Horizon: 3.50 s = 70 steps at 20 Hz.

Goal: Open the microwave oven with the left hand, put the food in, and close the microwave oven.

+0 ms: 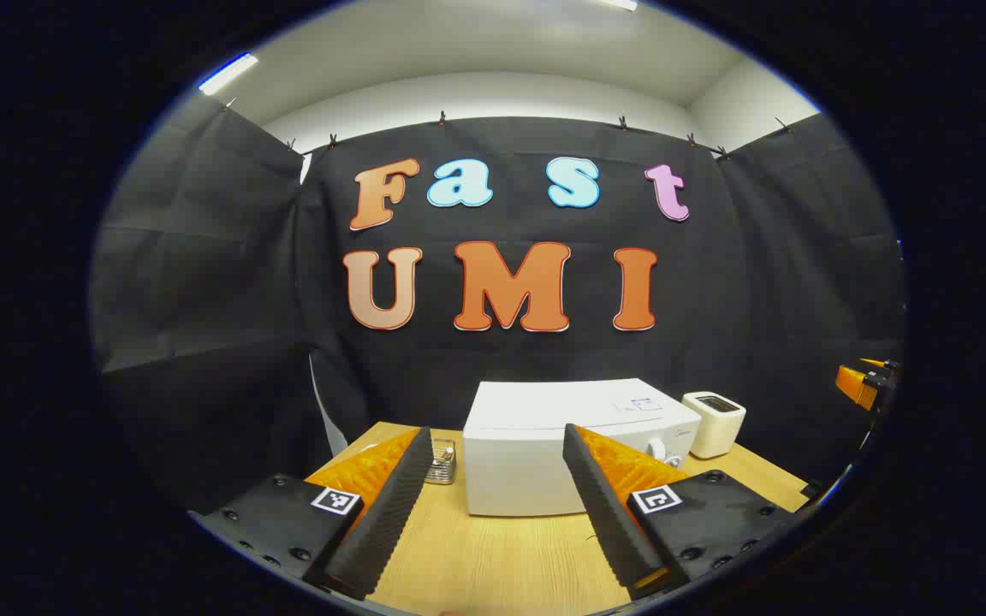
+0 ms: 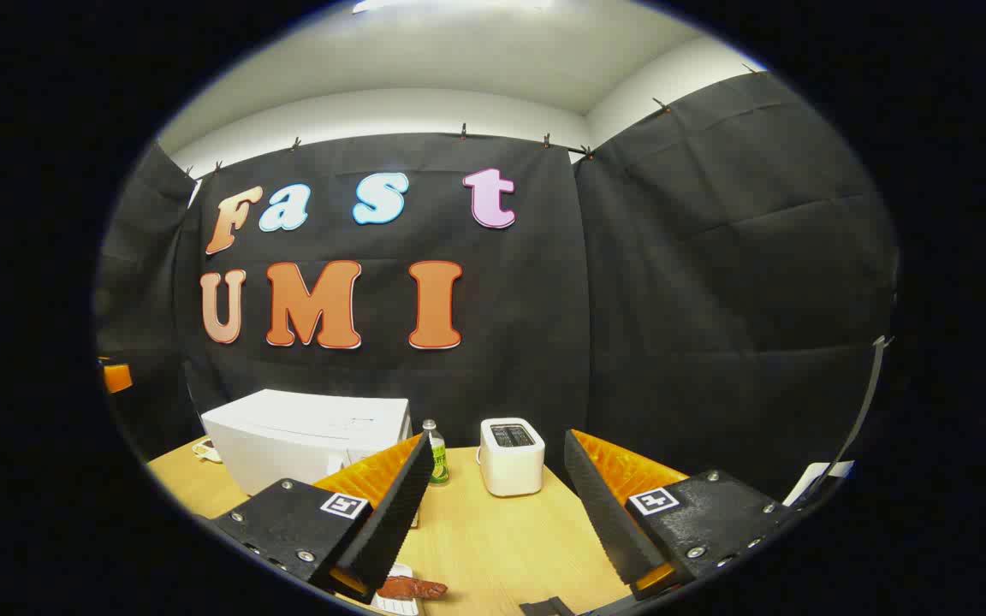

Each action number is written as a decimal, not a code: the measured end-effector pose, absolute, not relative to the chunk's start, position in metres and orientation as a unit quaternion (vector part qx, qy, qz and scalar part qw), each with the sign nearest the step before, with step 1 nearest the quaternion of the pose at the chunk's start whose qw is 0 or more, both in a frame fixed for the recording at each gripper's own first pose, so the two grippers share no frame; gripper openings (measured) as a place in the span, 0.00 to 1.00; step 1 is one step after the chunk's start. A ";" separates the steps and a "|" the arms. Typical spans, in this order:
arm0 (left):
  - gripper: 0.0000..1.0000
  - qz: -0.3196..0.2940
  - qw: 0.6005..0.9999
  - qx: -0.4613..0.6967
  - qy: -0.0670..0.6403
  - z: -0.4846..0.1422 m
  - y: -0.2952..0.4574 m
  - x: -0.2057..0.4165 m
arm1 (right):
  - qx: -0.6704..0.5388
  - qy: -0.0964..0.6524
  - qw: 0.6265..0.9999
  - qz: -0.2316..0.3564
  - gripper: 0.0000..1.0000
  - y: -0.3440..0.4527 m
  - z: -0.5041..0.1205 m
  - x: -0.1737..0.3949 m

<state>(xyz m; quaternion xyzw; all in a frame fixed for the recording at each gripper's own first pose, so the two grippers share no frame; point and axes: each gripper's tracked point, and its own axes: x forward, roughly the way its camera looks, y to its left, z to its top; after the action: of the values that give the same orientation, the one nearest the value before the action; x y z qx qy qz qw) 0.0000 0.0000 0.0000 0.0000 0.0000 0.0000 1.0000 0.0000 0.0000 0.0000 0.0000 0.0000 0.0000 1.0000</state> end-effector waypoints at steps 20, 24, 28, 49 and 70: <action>0.97 0.010 1.000 -0.014 -0.008 0.022 -0.054 -0.007 | 0.005 0.030 0.998 0.057 0.96 -0.015 0.015 0.016; 0.98 -0.009 1.000 -0.014 -0.012 0.009 -0.083 0.003 | 0.007 0.036 0.997 0.065 0.95 -0.021 0.010 0.020; 0.99 -0.039 0.999 -0.020 -0.004 -0.015 -0.125 0.022 | 0.007 0.043 0.997 0.061 0.96 -0.033 0.005 0.022; 0.98 -0.094 0.995 0.025 0.034 -0.179 -0.273 0.173 | -0.001 0.085 0.996 0.027 0.96 -0.094 -0.012 0.025; 0.13 -0.097 0.990 0.012 0.098 -0.225 -0.289 0.206 | -0.020 0.113 0.993 0.035 0.96 -0.107 -0.033 0.033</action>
<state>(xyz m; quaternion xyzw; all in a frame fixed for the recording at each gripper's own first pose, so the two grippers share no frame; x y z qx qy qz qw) 0.2063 -0.2890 -0.2245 0.0120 0.0982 -0.0966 0.9904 0.0329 -0.1073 -0.0334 -0.0199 0.1128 0.0345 0.9928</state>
